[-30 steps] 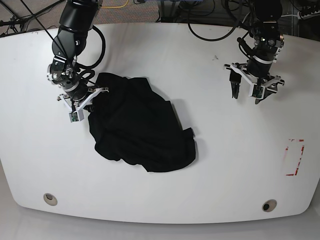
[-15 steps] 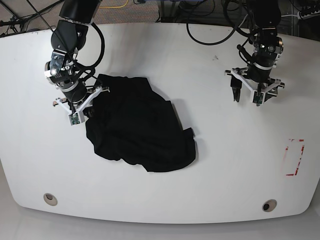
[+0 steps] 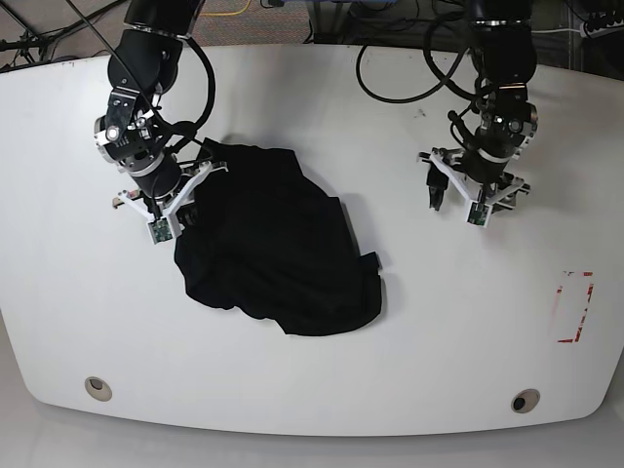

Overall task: Fold the T-shirt properly
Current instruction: 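Reach the left gripper to the opposite T-shirt edge and grasp it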

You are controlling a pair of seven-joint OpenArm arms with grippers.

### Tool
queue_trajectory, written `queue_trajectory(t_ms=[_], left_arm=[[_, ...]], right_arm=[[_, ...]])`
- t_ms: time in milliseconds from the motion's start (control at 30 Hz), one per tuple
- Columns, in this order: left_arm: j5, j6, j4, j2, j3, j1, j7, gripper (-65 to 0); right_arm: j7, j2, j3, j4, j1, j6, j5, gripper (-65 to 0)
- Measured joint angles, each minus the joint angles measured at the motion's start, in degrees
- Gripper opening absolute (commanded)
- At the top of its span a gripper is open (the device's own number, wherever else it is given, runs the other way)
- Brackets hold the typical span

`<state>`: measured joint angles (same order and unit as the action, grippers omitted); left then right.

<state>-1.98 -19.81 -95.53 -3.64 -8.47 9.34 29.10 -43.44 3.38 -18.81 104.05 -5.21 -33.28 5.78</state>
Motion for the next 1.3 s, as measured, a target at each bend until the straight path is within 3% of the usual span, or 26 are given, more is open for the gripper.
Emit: queue_trajectory(t_ms=[100,200,633,1133,1267,1300], left_arm=[[0.15,-1.44,0.81,0.42,0.37,-1.25,0.02,-23.4],[0.04,-5.42,2.60,0.39,0.37,-2.58,-0.39,-23.5],[-0.57,-11.85,6.10,0.63,0.33,-3.80,0.04,-24.0],[1.64,-13.09,6.60,1.27,-3.21,-1.62,2.10,-21.5],[1.68,-12.50,5.44,1.57,-7.26,-2.60,6.71,-15.0],[3.06,-12.61,4.48,2.40,-11.50,-3.43,11.96,-14.4]], right_arm=[[-0.52,-0.20,0.13,0.68,-0.26,-0.04,0.02,-64.8],[-0.09,-0.17,0.20,1.09,-1.03,0.00,-0.17,-64.8],[0.72,-0.02,0.31,0.90,-2.62,0.02,-0.42,-64.5],[0.74,-0.20,0.87,1.01,-2.21,0.17,-0.61,-64.1],[0.61,-0.20,0.83,1.01,-2.40,0.17,-0.61,-64.1],[0.50,-0.20,0.76,0.98,-2.47,0.15,-0.61,-64.1]])
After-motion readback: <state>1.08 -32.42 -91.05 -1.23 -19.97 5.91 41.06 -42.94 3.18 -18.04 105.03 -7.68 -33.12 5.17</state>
